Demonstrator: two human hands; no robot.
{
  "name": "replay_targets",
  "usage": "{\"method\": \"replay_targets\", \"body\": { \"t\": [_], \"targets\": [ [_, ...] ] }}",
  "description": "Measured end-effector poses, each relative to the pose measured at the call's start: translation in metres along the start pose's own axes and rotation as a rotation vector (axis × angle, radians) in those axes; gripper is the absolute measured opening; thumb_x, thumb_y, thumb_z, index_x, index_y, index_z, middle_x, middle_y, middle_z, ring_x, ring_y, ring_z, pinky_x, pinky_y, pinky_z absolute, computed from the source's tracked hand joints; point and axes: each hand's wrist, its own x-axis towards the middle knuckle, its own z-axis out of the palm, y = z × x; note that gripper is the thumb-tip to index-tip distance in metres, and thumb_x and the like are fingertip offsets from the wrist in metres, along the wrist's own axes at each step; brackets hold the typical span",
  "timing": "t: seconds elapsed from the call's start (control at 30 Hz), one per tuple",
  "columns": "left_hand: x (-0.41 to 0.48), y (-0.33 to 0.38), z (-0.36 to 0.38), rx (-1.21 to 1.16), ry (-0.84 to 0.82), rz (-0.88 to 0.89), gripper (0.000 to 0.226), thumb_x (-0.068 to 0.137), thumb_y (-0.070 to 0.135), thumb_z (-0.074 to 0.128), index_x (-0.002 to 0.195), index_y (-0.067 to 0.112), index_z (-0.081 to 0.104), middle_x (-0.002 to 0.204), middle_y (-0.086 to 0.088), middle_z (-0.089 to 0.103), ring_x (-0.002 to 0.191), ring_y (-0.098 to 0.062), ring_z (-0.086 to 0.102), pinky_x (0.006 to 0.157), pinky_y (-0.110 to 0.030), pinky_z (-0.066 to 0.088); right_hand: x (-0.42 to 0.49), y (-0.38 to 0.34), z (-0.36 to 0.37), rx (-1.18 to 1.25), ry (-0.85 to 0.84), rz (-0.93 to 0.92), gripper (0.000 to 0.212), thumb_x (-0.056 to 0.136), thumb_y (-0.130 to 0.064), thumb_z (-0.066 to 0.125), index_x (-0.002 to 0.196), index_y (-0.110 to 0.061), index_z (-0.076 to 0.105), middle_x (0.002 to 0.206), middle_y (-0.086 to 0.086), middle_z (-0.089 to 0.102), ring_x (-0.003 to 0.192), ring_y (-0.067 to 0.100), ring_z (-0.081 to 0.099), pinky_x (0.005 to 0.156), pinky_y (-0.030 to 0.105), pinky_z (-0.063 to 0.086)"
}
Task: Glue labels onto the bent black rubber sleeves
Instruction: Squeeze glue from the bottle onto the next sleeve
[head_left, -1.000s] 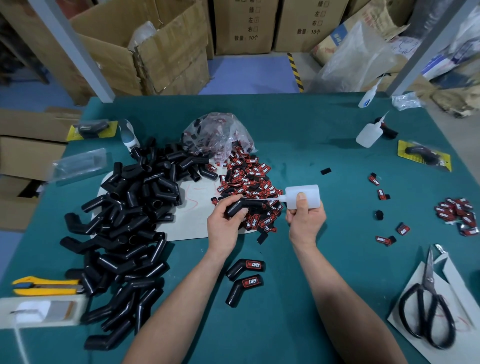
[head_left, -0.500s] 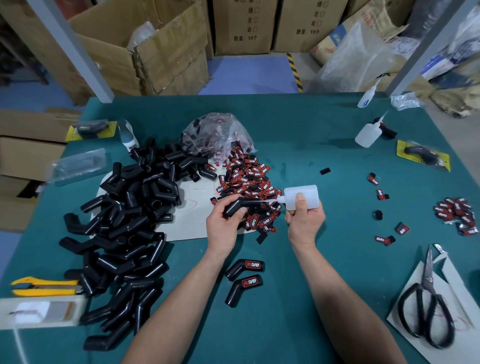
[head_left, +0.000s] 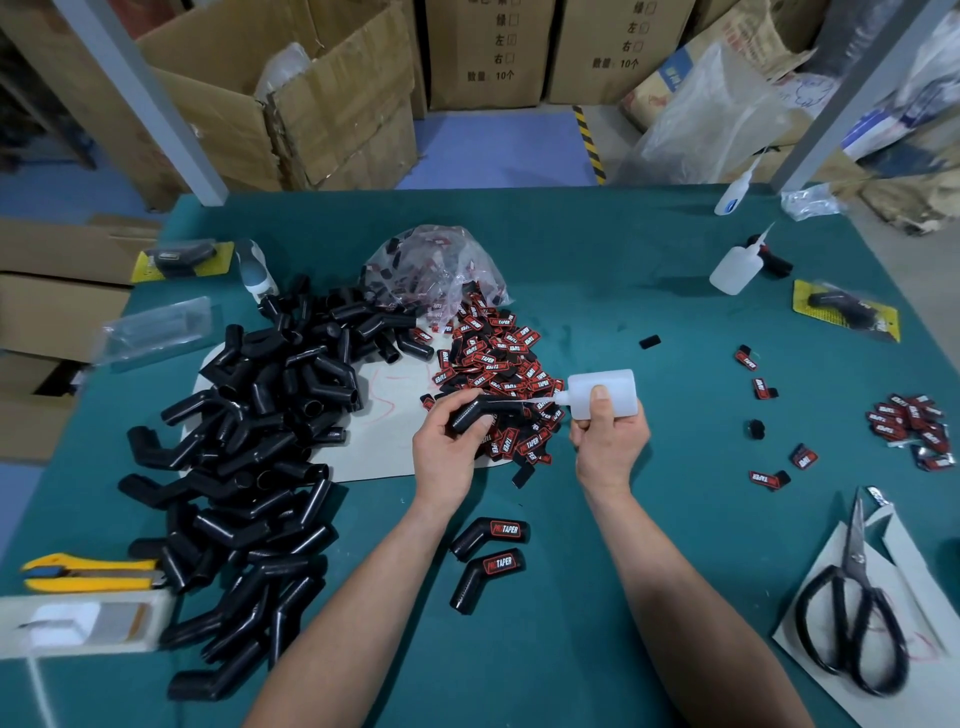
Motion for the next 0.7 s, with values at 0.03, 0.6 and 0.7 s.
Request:
{"method": "replay_targets", "body": {
  "t": [0.03, 0.6, 0.7],
  "targets": [
    [-0.0002, -0.0001, 0.0001, -0.003, 0.006, 0.003, 0.044, 0.089, 0.003, 0.078, 0.105, 0.044, 0.076, 0.111, 0.005, 0.077, 0.096, -0.006, 0.073, 0.074, -0.013, 0.057, 0.0001, 0.0003, 0.0001, 0.005, -0.001, 0.002, 0.038, 0.074, -0.048, 0.068, 0.084, -0.014, 0.054, 0.056, -0.007, 0.057, 0.042, 0.009, 0.049, 0.037, 0.020, 0.038],
    [-0.0001, -0.0007, -0.0006, 0.025, 0.009, 0.014, 0.043, 0.088, 0.006, 0.079, 0.106, 0.045, 0.076, 0.115, 0.000, 0.075, 0.106, -0.017, 0.071, 0.097, -0.029, 0.056, 0.0025, 0.0053, -0.0011, 0.021, -0.008, 0.013, 0.040, 0.075, -0.047, 0.070, 0.086, -0.011, 0.055, 0.059, -0.003, 0.058, 0.041, 0.010, 0.049, 0.037, 0.020, 0.038],
    [-0.0008, 0.0001, -0.0003, 0.023, 0.010, -0.001, 0.041, 0.088, 0.005, 0.079, 0.105, 0.042, 0.076, 0.115, -0.001, 0.075, 0.106, -0.017, 0.071, 0.099, -0.034, 0.056, 0.0023, 0.0052, -0.0015, 0.016, -0.013, 0.016, 0.041, 0.075, -0.047, 0.070, 0.087, -0.011, 0.056, 0.061, 0.000, 0.058, 0.042, 0.010, 0.050, 0.037, 0.020, 0.038]
  ]
}}
